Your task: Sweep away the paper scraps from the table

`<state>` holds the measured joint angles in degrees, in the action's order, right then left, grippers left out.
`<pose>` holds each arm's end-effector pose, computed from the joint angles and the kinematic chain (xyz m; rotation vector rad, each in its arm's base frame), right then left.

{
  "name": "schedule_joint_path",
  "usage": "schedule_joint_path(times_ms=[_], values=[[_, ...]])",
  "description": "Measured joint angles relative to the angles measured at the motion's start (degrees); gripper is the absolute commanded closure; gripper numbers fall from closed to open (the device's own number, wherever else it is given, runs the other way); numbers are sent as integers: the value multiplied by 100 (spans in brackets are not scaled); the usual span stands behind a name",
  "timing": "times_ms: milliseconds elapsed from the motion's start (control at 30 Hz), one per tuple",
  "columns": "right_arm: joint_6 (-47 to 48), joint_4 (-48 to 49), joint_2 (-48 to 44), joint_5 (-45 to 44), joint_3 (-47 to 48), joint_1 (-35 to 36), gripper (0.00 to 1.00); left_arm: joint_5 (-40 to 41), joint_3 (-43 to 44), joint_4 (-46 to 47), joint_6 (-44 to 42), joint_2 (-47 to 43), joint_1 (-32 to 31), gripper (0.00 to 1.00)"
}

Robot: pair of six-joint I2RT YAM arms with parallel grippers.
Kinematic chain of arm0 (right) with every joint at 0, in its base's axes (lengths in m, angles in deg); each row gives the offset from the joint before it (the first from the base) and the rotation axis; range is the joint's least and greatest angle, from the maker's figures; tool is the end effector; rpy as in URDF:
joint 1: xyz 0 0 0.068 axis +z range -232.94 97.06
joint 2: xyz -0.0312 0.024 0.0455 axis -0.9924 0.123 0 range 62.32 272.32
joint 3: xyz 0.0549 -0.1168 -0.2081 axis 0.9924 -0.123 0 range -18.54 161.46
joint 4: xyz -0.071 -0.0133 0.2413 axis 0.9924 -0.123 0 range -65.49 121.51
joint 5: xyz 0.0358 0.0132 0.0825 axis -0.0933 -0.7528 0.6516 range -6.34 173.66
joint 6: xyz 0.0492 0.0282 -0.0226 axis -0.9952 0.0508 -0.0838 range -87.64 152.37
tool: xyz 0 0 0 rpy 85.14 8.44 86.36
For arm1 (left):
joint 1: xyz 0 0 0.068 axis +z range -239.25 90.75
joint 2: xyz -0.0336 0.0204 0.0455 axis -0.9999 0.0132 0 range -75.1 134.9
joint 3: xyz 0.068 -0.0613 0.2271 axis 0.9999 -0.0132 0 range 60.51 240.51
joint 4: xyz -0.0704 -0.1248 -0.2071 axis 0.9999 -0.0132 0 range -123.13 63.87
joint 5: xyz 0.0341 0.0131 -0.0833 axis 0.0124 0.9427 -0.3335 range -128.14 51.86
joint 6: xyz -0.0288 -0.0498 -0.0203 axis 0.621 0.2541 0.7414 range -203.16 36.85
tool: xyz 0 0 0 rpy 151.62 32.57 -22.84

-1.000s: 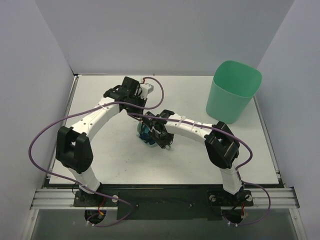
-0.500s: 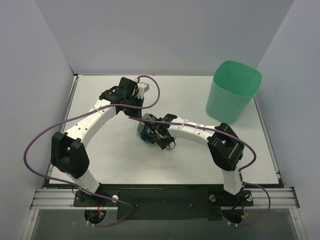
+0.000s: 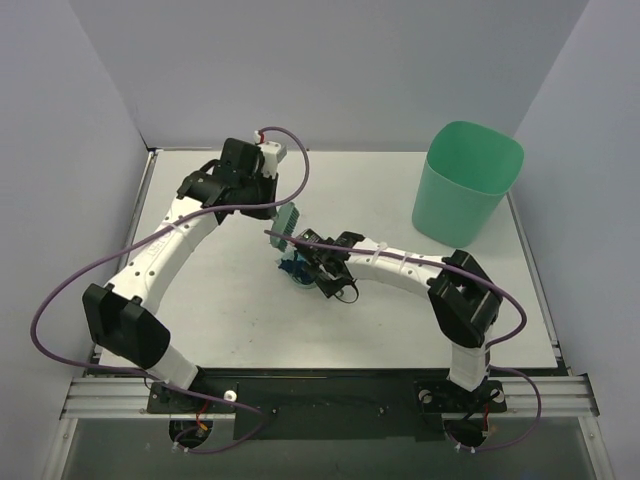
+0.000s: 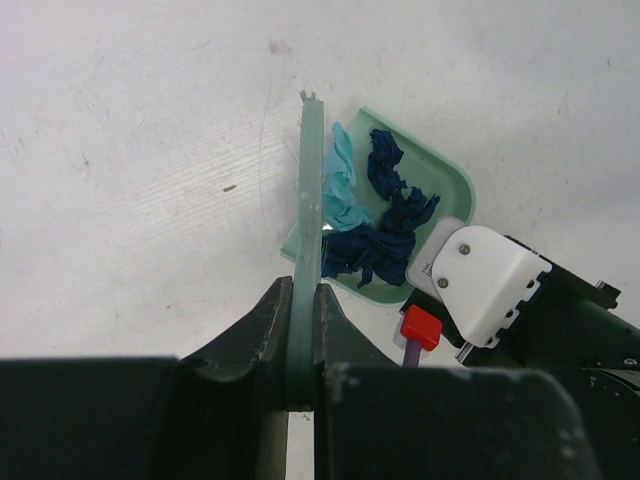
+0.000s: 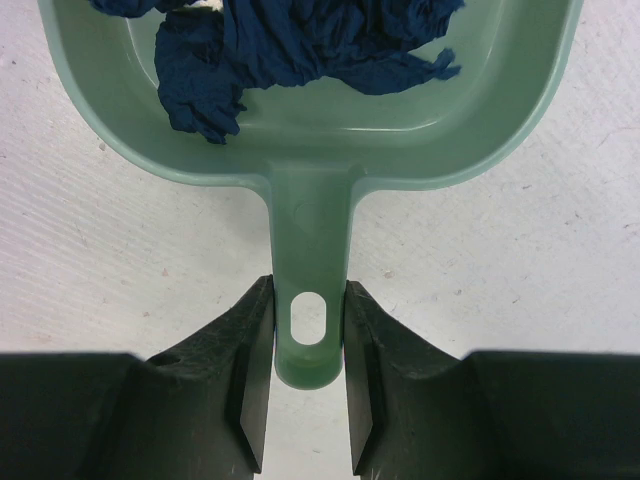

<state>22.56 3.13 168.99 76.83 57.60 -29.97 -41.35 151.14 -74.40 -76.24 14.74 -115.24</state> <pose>0.2342 0.3013 0.1688 -0.9188 2.4406 0.2448 0.2990 -0.1488 0.3237 0.4278 2.3866 -0.3322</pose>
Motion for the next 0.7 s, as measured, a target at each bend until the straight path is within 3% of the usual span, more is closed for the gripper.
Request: schedule_joint_path(times_ms=[400,700], values=[[-72,142,-417,-249,-214,0,100,544,466,-120,98,-48,68,100],[-345,-151,-949,-573,-155,-101,100,1056,466,188,579,-861,758,100]])
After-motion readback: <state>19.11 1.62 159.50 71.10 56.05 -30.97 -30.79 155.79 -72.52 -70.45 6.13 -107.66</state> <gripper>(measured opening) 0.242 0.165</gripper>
